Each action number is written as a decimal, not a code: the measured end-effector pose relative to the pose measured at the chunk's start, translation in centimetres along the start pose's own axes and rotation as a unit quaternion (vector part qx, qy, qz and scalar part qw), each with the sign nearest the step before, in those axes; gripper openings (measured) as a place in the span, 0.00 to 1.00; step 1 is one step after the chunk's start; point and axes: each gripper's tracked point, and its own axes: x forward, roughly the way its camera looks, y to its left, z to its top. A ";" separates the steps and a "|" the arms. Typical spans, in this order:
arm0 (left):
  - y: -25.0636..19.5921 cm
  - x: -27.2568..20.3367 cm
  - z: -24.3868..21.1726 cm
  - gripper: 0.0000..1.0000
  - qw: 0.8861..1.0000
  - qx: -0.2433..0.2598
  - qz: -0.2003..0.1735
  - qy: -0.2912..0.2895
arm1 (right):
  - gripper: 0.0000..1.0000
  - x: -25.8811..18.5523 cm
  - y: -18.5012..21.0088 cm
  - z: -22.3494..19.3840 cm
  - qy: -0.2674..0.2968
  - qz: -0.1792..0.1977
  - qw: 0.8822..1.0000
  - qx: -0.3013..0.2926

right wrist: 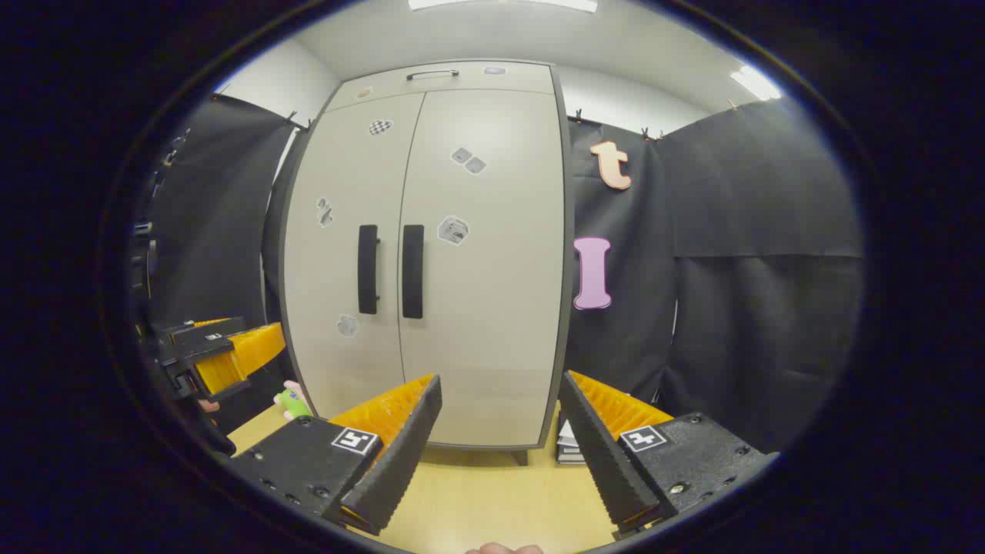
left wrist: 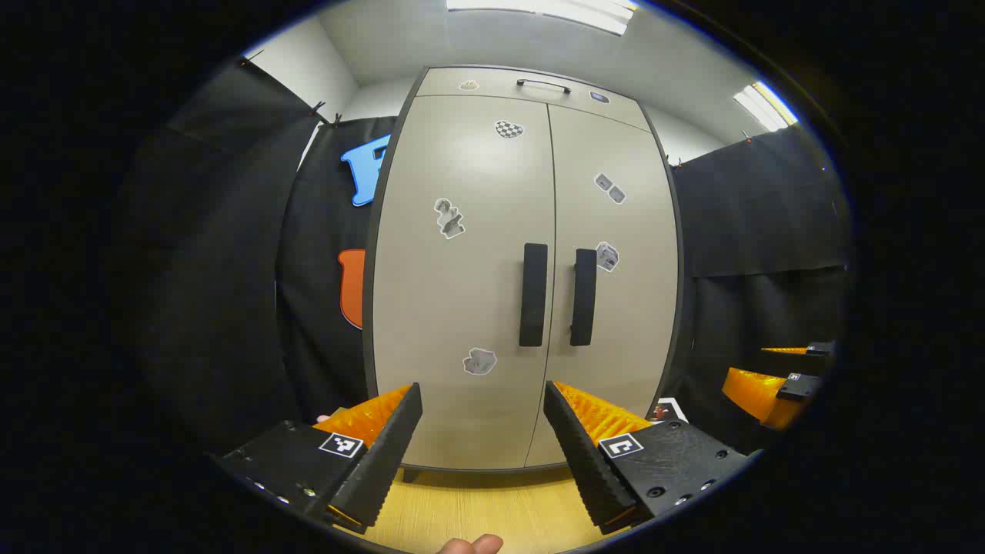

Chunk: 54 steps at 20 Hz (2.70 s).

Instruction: Open the right door of the double-door shoe cabinet with the right hand, and open the left door with the left hand.

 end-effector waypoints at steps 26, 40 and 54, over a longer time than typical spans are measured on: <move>2.1 -0.9 1.3 0.95 1.000 0.024 0.003 -0.020 | 0.99 -0.4 2.5 -0.2 -0.007 -0.008 1.000 0.009; 1.0 -3.0 1.4 0.95 0.999 0.021 -0.025 -0.027 | 0.99 12.1 8.2 7.9 -0.051 0.038 0.998 -0.007; 0.9 -3.9 1.9 0.95 0.999 0.034 -0.025 -0.033 | 0.99 20.0 11.7 11.2 -0.040 0.056 0.998 0.009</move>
